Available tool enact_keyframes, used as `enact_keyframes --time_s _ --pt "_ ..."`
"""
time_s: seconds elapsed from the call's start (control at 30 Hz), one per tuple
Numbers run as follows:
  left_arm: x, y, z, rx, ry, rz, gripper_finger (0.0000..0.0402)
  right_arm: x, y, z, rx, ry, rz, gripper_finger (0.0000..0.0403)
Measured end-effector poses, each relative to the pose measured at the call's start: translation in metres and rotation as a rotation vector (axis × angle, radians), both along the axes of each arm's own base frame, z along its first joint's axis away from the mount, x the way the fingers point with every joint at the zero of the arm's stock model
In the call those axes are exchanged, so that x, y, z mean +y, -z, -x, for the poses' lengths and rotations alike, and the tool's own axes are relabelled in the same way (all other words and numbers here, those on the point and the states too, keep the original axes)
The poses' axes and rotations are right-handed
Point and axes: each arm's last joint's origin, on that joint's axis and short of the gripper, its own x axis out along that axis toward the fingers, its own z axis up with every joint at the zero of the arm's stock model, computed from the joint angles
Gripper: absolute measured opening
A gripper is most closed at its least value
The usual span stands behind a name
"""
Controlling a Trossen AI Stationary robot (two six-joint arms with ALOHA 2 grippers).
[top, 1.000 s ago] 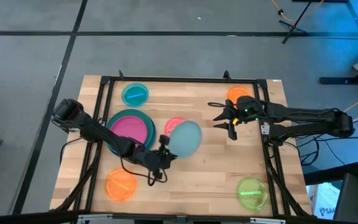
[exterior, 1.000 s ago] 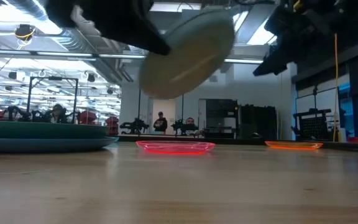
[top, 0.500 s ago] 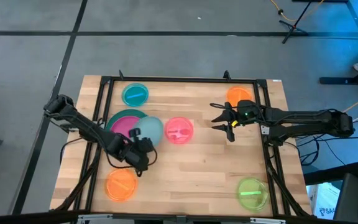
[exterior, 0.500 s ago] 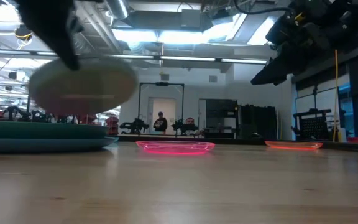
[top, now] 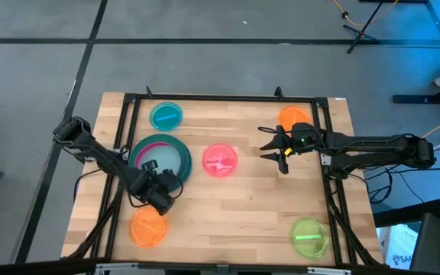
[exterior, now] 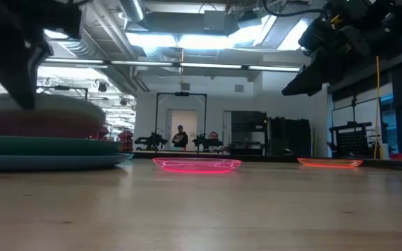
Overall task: Stack plastic plates
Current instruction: Stack light blue plate on top of the dark pink plate, then stack the pink plate on top of the light blue plate
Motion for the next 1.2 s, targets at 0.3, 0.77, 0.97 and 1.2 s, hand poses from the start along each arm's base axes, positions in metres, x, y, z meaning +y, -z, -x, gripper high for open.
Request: enact_keyframes --time_s 0.3,0.77,0.97,1.2 --pt "0.014 0.020 0.008 0.083 -0.039 -0.019 0.0017 0.000 0.000 0.000 0.001 0.000 0.000 0.0138" --pt "0.014 0.021 0.006 0.061 -0.040 -0.012 0.0074 0.000 0.000 0.000 0.003 0.000 -0.001 0.0138" --pt "0.014 0.021 0.006 0.062 -0.033 -0.012 0.0124 0.000 -0.001 -0.001 -0.018 0.000 0.004 0.0138" --pt "0.012 0.008 0.003 0.022 -0.008 0.010 0.0146 0.000 -0.002 -0.001 -0.021 0.000 0.005 0.0138"
